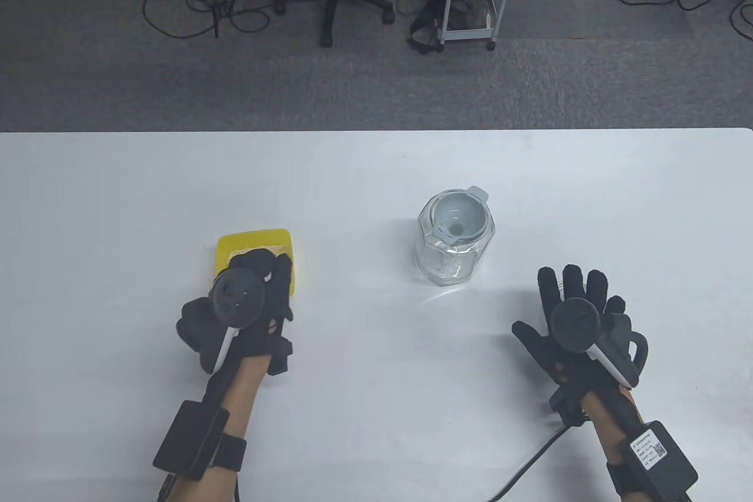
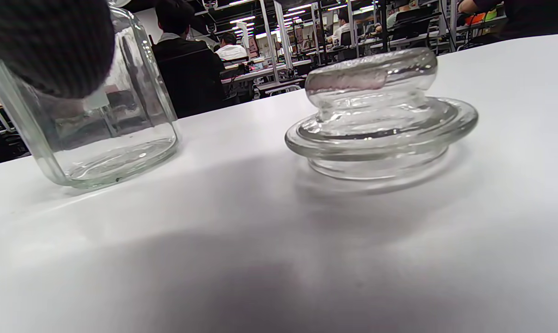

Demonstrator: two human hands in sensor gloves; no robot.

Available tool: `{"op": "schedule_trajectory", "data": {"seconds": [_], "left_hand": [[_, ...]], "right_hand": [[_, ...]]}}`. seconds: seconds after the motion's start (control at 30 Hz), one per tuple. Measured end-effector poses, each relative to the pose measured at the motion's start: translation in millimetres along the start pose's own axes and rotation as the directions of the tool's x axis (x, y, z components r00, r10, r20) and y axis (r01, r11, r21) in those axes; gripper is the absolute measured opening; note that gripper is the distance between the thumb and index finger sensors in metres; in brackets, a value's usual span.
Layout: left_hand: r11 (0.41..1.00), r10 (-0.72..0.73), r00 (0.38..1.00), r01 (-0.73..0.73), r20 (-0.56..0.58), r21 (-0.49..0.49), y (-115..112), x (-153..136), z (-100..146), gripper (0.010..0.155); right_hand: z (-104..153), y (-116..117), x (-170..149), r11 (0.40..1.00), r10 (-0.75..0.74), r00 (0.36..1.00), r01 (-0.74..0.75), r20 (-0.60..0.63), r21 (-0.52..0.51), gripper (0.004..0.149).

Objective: Transfer rice through funnel into glass jar

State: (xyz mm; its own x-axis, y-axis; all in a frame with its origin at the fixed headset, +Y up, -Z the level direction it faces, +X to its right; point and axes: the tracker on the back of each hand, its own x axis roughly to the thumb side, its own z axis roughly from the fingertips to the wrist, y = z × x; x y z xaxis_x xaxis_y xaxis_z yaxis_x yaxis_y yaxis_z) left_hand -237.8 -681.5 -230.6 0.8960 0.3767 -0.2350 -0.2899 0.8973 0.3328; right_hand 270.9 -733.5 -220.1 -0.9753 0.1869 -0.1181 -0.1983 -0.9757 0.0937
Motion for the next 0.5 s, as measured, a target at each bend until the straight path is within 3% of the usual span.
{"op": "schedule_trajectory", "data": {"seconds": [0.07,0.1,0.23,0.37,0.43,0.5], "left_hand": [[0.998,-0.055,0.997,0.054,-0.057,-0.016,0,-19,-6,0.059],[0.995,-0.084,0.990,0.076,-0.111,-0.069,-1,-29,-11,0.062],[0.988,-0.093,0.963,0.060,-0.252,-0.139,-12,-58,-26,0.067],[0.919,-0.245,0.921,0.121,-0.304,-0.375,-36,-71,-40,0.072],[0.891,-0.232,0.904,0.050,-0.359,-0.451,-47,-79,-47,0.074],[0.896,-0.069,0.855,-0.174,-0.514,-0.408,-55,-86,-50,0.072]], "right_hand": [[-1,1,-1,1.000,0.001,1.000,-0.001,-0.007,0.004,0.091],[-1,2,-1,1.000,0.004,1.000,-0.004,-0.009,0.007,0.092],[0,4,-1,1.000,0.019,1.000,-0.018,-0.012,0.011,0.090],[0,4,-1,1.000,0.017,1.000,-0.017,-0.011,0.013,0.090],[-1,3,-2,1.000,0.012,1.000,-0.012,-0.013,0.014,0.091],[-1,1,-4,1.000,-0.001,1.000,0.001,-0.016,0.010,0.090]]}}
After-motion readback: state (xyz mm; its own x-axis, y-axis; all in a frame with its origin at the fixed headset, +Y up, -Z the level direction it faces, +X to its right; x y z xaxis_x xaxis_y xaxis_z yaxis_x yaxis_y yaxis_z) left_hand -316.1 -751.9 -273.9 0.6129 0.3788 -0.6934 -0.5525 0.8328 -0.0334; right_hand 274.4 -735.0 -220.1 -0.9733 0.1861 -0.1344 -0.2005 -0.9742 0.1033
